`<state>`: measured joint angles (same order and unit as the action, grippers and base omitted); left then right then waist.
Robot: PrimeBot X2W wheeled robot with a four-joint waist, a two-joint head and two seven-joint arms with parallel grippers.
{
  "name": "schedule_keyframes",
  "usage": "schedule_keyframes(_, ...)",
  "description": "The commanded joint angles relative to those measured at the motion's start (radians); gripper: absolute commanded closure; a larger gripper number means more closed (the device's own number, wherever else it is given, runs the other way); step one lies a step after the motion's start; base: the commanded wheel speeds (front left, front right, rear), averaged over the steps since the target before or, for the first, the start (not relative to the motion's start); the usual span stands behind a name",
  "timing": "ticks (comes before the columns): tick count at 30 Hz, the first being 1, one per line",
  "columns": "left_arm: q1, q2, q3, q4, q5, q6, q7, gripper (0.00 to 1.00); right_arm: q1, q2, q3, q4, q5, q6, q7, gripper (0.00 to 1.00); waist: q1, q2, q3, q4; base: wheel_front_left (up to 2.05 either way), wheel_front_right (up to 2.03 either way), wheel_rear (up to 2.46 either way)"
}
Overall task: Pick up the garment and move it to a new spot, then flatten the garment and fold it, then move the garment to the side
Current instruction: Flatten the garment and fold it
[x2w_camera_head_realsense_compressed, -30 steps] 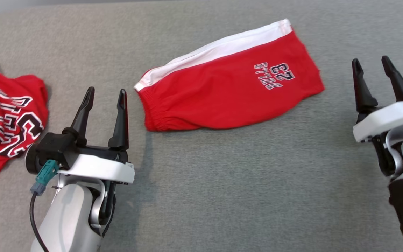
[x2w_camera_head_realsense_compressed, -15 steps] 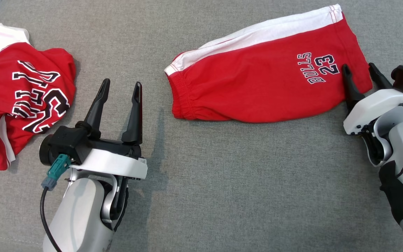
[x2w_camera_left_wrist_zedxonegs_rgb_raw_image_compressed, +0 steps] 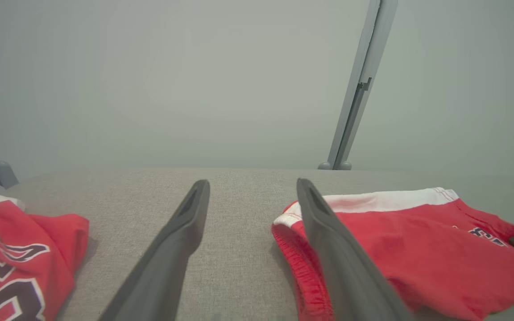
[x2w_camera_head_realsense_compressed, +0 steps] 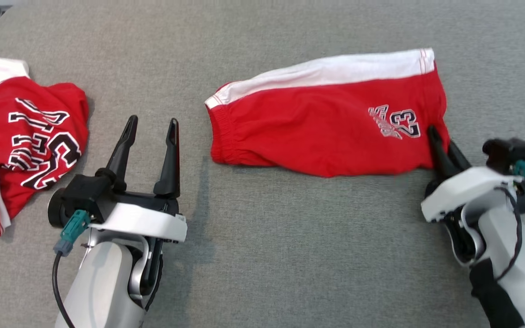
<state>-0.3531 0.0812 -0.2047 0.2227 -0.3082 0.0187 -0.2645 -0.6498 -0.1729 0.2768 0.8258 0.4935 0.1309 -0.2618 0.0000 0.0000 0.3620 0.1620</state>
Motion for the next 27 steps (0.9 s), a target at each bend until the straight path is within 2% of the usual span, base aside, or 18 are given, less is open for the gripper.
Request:
schedule_keyframes(1,0.011,0.005,0.008,-0.001,0.006,0.003,-0.001,0.0,0.053,-0.006,-0.006,-0.01,0.005,0.0,-0.001,1.0,0.0,0.0,-0.02,-0.02,0.0,0.0,0.0)
schedule_keyframes(5,0.046,0.014,0.017,-0.009,0.005,0.009,-0.001,0.0,0.161,0.002,-0.051,-0.129,-0.004,0.0,-0.002,1.0,0.0,0.0,-0.049,-0.056,0.0,0.0,0.0)
schedule_keyframes(9,0.074,0.023,0.021,-0.029,0.001,0.019,0.005,0.0,0.223,0.013,-0.102,-0.19,-0.028,0.0,-0.003,1.0,0.0,0.0,-0.063,-0.086,0.0,0.0,0.0)
schedule_keyframes(15,0.087,0.027,0.011,-0.056,-0.004,0.024,0.026,0.0,0.246,0.026,-0.15,-0.199,-0.049,0.0,-0.003,1.0,0.0,0.0,-0.07,-0.097,0.0,0.0,0.0)
schedule_keyframes(21,0.095,0.027,0.002,-0.071,-0.008,0.027,0.037,0.0,0.222,0.033,-0.191,-0.147,-0.038,0.0,-0.003,1.0,0.0,0.0,-0.076,-0.096,0.0,0.0,0.0)
schedule_keyframes(27,0.101,0.034,0.0,-0.081,-0.012,0.031,0.048,0.0,0.144,0.064,-0.144,-0.171,-0.065,0.0,-0.003,1.0,0.0,0.0,-0.083,-0.108,0.0,0.0,0.0)
